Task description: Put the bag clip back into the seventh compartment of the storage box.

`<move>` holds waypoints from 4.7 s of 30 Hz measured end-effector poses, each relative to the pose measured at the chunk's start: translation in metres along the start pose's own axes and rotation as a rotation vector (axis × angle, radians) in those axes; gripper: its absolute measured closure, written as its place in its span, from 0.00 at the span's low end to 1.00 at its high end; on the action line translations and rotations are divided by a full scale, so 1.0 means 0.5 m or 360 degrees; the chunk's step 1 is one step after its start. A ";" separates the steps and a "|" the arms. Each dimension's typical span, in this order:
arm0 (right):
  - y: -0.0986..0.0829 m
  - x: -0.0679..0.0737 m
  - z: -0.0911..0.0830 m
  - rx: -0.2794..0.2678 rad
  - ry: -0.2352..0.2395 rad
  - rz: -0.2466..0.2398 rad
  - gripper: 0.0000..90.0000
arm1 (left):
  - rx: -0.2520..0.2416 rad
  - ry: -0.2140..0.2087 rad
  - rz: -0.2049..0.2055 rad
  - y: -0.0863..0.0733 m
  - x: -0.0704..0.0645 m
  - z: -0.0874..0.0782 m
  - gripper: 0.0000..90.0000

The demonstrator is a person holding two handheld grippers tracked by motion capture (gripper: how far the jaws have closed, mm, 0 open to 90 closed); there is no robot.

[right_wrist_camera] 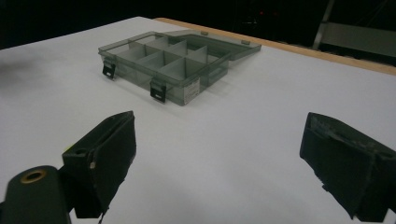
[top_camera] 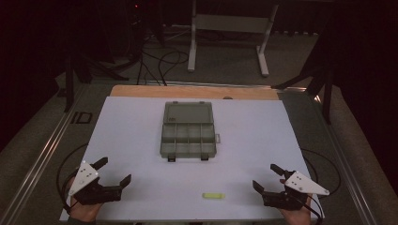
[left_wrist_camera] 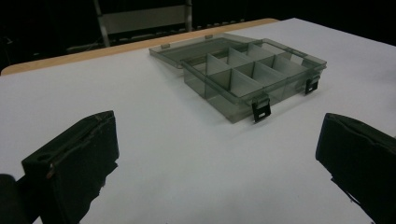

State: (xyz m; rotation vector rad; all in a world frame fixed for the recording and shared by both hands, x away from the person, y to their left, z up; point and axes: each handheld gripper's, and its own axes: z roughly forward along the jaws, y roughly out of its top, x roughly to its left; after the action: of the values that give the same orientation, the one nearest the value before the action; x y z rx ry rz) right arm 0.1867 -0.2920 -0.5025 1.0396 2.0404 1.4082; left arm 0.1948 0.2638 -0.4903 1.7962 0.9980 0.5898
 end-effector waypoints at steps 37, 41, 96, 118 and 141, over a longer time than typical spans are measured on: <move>0.048 -0.001 0.021 0.0139 0.0133 0.0012 0.09 | 0.0030 -0.0053 0.0018 -0.001 -0.022 0.019 0.00; 0.060 -0.004 0.021 0.0145 0.0153 0.0003 0.09 | 0.0035 -0.0061 0.0029 0.000 -0.026 0.022 0.00; 0.160 0.082 0.134 0.0453 0.0356 -0.0304 0.09 | 0.0056 -0.0061 0.0027 -0.001 -0.027 0.028 0.00; 0.167 0.142 0.207 0.0701 0.0432 -0.0490 0.10 | 0.0057 -0.0059 0.0024 -0.001 -0.024 0.026 0.00; 0.144 0.172 0.259 0.0985 0.0581 -0.0654 0.13 | 0.0063 -0.0068 0.0024 -0.002 -0.025 0.027 0.00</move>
State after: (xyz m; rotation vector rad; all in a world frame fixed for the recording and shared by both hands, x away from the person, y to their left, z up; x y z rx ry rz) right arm 0.2502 -0.1345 -0.4805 0.5264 2.8575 0.8061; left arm 0.1979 0.2467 -0.4963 1.8450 0.9737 0.5423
